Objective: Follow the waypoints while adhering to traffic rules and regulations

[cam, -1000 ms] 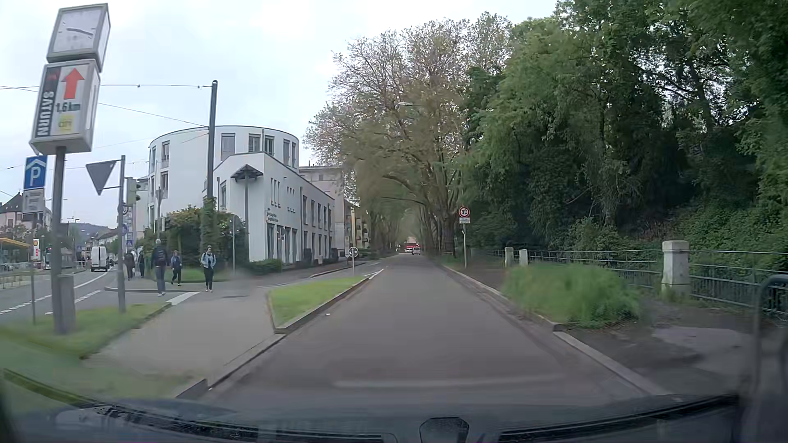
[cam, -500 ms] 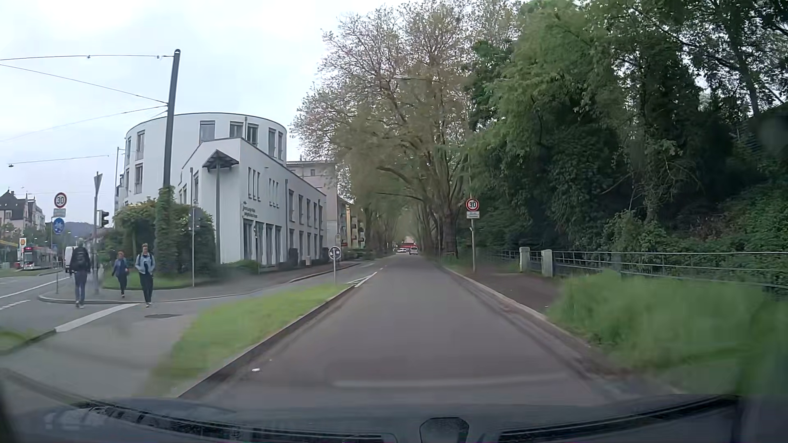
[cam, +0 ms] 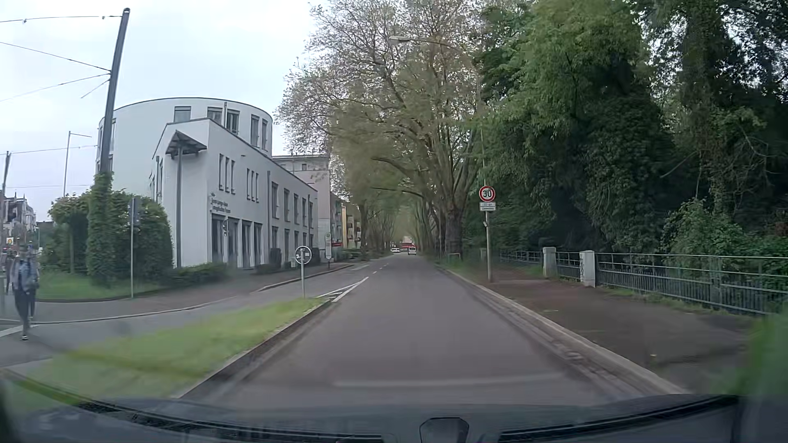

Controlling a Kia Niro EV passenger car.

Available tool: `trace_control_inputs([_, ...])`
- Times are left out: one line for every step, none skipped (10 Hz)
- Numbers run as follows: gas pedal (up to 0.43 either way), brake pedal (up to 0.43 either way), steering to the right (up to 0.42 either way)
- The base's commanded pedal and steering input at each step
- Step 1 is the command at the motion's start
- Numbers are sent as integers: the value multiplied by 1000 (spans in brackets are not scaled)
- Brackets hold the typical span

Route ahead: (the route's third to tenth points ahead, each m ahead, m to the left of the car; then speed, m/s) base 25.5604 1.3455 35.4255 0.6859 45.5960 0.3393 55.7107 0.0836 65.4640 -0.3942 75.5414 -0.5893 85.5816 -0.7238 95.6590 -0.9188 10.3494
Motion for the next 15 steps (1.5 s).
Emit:
trace_control_inputs([220,0,3])
trace_control_inputs([220,0,2])
trace_control_inputs([220,0,1])
trace_control_inputs([209,0,1])
trace_control_inputs([197,0,1])
trace_control_inputs([189,0,1])
trace_control_inputs([189,0,1])
trace_control_inputs([189,0,1])
trace_control_inputs([189,0,1])
trace_control_inputs([189,0,1])
trace_control_inputs([189,0,1])
trace_control_inputs([189,0,1])
trace_control_inputs([189,0,1])
trace_control_inputs([189,0,1])
trace_control_inputs([177,0,1])
